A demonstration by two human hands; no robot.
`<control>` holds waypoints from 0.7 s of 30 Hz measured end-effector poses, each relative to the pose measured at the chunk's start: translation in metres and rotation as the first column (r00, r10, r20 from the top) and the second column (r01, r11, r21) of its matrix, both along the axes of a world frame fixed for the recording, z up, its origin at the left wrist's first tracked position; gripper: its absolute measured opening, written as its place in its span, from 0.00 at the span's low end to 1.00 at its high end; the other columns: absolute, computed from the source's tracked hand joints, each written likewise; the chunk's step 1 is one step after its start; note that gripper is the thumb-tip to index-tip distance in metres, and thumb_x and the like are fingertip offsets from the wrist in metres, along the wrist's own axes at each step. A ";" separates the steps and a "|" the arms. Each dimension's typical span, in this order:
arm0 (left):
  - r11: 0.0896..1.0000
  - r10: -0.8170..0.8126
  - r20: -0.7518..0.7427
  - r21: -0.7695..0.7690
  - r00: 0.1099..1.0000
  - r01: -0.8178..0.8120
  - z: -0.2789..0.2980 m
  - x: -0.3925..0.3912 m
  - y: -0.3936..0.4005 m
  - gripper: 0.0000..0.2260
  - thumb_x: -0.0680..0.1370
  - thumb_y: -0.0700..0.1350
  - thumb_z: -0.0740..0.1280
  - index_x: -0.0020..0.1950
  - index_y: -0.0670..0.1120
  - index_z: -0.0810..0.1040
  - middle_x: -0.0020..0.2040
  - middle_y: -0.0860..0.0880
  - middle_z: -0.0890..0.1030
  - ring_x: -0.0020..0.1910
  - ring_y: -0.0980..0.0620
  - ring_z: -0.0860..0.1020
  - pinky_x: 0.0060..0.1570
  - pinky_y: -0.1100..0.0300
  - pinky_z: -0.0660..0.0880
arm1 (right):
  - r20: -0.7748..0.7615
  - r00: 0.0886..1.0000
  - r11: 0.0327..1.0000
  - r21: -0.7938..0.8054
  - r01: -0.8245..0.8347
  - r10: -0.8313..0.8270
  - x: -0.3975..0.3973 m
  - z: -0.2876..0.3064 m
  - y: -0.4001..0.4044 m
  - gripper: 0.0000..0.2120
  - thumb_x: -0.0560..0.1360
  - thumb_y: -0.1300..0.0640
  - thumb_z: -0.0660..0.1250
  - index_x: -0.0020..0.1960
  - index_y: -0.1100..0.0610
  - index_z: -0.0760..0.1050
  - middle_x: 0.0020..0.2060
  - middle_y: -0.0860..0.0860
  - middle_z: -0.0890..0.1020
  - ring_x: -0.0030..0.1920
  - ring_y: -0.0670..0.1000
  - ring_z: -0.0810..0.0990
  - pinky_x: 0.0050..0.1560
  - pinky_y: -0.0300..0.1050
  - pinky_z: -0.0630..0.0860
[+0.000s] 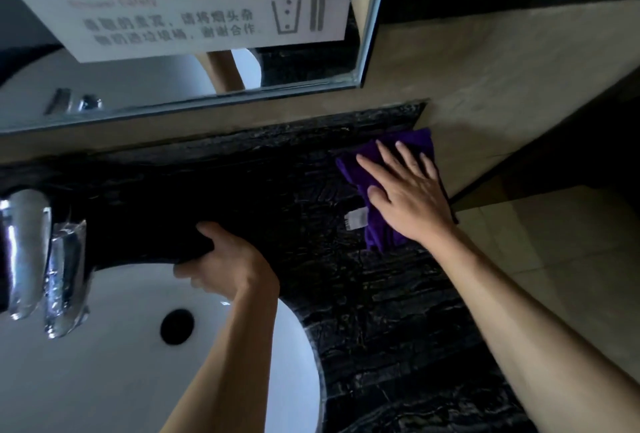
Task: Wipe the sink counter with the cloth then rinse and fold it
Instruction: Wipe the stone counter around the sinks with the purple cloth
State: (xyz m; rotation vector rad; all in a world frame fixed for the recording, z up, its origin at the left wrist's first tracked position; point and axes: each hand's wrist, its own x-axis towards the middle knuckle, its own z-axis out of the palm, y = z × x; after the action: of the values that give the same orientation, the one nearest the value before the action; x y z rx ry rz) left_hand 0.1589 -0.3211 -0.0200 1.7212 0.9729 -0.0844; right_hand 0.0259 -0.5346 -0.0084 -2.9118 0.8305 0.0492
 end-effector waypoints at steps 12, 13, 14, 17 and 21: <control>0.999 0.048 0.081 -0.015 0.996 -0.047 -0.004 0.000 -0.001 0.30 0.76 0.64 0.59 0.67 0.43 0.67 0.59 0.35 0.77 0.53 0.35 0.78 0.46 0.50 0.72 | 0.019 0.742 0.739 0.078 -0.669 0.670 0.149 -0.001 0.126 0.24 0.83 0.40 0.55 0.79 0.37 0.60 0.82 0.44 0.57 0.82 0.54 0.55 0.74 0.53 0.54; 0.998 0.060 0.088 -0.022 0.994 -0.058 -0.004 0.001 -0.001 0.29 0.76 0.64 0.59 0.67 0.43 0.67 0.58 0.35 0.78 0.52 0.35 0.78 0.45 0.50 0.73 | 0.019 0.712 0.709 0.076 -0.701 0.702 0.158 -0.002 0.131 0.24 0.83 0.40 0.54 0.79 0.36 0.59 0.82 0.43 0.56 0.82 0.53 0.54 0.74 0.52 0.55; 0.997 0.070 0.096 -0.028 0.993 -0.067 -0.005 0.002 -0.001 0.29 0.77 0.64 0.59 0.67 0.43 0.68 0.57 0.35 0.78 0.52 0.35 0.79 0.45 0.50 0.74 | 0.028 0.688 0.685 0.071 -0.725 0.725 0.164 -0.003 0.133 0.24 0.83 0.39 0.53 0.79 0.36 0.58 0.82 0.43 0.56 0.82 0.52 0.54 0.73 0.51 0.55; 0.998 0.057 0.095 -0.006 0.994 -0.056 -0.003 0.001 -0.001 0.29 0.77 0.64 0.60 0.66 0.42 0.67 0.58 0.35 0.77 0.48 0.39 0.76 0.45 0.51 0.71 | 0.062 0.683 0.679 0.070 -0.730 0.728 0.159 -0.004 0.124 0.23 0.83 0.41 0.56 0.78 0.36 0.61 0.81 0.43 0.59 0.81 0.50 0.56 0.73 0.49 0.57; 0.999 0.012 0.048 0.036 0.999 -0.014 0.000 0.000 -0.001 0.28 0.79 0.62 0.60 0.66 0.41 0.64 0.60 0.33 0.75 0.56 0.33 0.76 0.46 0.49 0.65 | 0.086 0.790 0.785 0.090 -0.613 0.608 0.111 -0.002 0.077 0.25 0.80 0.42 0.56 0.76 0.38 0.66 0.80 0.45 0.63 0.80 0.51 0.61 0.72 0.54 0.60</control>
State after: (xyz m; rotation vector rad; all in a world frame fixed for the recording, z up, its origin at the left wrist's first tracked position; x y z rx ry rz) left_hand 0.1593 -0.3225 -0.0199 1.7422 0.9555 -0.0178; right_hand 0.1371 -0.4574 -0.0104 -2.9167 -0.1594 0.0705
